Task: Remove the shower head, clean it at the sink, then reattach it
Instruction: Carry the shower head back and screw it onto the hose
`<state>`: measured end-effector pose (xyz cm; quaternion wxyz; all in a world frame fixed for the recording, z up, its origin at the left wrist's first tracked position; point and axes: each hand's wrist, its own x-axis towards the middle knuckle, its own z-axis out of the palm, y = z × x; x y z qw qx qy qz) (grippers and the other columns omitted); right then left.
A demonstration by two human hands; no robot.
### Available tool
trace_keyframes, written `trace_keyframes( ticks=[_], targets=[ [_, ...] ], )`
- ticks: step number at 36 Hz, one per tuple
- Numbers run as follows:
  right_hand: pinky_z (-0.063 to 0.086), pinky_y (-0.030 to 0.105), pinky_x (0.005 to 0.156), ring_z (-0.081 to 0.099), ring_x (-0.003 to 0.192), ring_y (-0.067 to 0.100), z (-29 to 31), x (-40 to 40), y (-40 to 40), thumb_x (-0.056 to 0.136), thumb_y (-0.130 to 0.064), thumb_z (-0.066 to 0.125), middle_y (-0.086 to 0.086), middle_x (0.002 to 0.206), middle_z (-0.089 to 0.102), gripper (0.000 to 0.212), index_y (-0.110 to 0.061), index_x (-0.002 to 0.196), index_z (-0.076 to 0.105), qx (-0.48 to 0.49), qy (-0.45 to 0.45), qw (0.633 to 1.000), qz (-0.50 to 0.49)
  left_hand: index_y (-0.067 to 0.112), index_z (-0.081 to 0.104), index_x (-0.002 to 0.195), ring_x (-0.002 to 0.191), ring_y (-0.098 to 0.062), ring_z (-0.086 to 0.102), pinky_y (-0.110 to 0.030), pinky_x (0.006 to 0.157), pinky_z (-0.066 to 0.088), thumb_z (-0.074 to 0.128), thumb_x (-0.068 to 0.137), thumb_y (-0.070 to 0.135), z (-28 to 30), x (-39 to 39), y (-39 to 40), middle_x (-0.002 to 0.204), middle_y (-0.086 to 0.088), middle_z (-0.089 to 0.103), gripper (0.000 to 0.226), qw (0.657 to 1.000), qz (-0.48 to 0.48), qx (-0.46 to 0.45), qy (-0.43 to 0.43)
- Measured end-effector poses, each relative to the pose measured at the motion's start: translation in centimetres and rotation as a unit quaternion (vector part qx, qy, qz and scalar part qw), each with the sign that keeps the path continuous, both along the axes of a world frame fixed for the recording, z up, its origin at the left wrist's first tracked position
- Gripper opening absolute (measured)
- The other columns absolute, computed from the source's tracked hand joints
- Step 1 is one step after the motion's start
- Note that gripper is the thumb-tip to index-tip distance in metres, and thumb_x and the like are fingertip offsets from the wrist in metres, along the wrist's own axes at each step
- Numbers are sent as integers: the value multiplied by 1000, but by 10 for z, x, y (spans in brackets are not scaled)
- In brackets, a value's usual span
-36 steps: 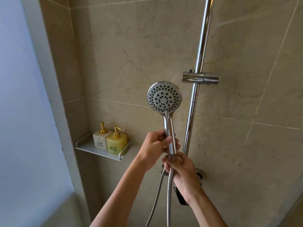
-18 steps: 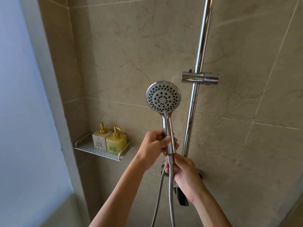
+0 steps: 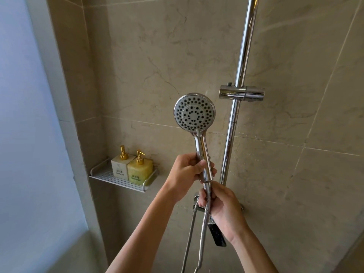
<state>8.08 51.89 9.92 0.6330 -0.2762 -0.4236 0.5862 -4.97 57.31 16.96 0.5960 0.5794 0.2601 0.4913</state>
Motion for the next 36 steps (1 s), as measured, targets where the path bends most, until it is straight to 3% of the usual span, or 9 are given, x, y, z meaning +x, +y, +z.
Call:
trace_keyframes(
  ticks=[3,5,9,14,20,25,30,33,36],
  targets=[
    [41,35,71,48,64,22,1,-4,-2,90,-30,70,15,78,56,19,-13,92,65,12,-21,1000,-3,-16,57,106,88,-35,72,-47,80,58,49,96,-6,0,-2,0,88,-15,72,16,1000,-1,4,7],
    [40,36,73,47,61,21,0,-5,-1,80,-28,82,13,74,58,35,-9,102,63,10,-40,999,-29,-17,57,107,89,-35,72,-44,78,59,49,96,-6,1,-2,-1,89,-16,71,18,1000,-4,6,9],
    [45,35,72,53,66,21,1,-6,2,88,-25,71,15,77,63,15,-11,91,69,17,-57,998,-38,-16,57,107,88,-35,72,-43,78,58,49,96,-6,3,-2,-1,88,-16,71,17,1000,0,9,10],
    [45,39,78,62,80,28,2,-3,-1,98,-29,55,18,85,66,28,-8,93,72,1,-57,998,1,-17,57,107,89,-36,71,-44,79,58,49,96,-6,7,-4,-2,89,-18,70,17,1000,0,12,3],
    [39,35,81,46,75,16,7,0,-4,92,-42,65,5,84,52,48,-2,119,69,-15,-73,997,2,-10,61,100,88,-34,72,-45,79,60,48,96,-7,9,-5,-5,87,-15,71,14,1000,-1,7,-10],
    [42,40,82,50,69,19,9,-5,-5,75,-22,86,7,71,51,36,-8,103,69,28,-89,993,-73,-14,59,105,89,-35,72,-50,83,58,48,97,-6,9,-2,-6,87,-14,71,15,1000,4,17,-3],
    [50,37,79,61,70,20,3,-10,-4,90,-20,64,10,75,65,19,-2,95,67,27,-41,993,-104,-11,60,103,89,-34,71,-51,86,56,48,96,-7,11,0,-8,85,-12,72,14,1000,3,22,-2],
    [48,37,77,55,68,21,3,-10,-8,99,-31,51,7,69,58,31,-6,90,66,6,-25,998,-58,-10,60,102,89,-34,71,-51,85,56,48,96,-8,13,0,-9,85,-13,70,14,1000,-12,26,1],
    [43,38,79,56,73,21,5,-9,-10,97,-42,54,9,76,62,37,-10,91,70,0,-61,997,-43,-14,59,105,87,-33,71,-48,81,57,48,96,-9,14,0,-11,84,-13,70,15,1000,-8,26,1]
  ],
)
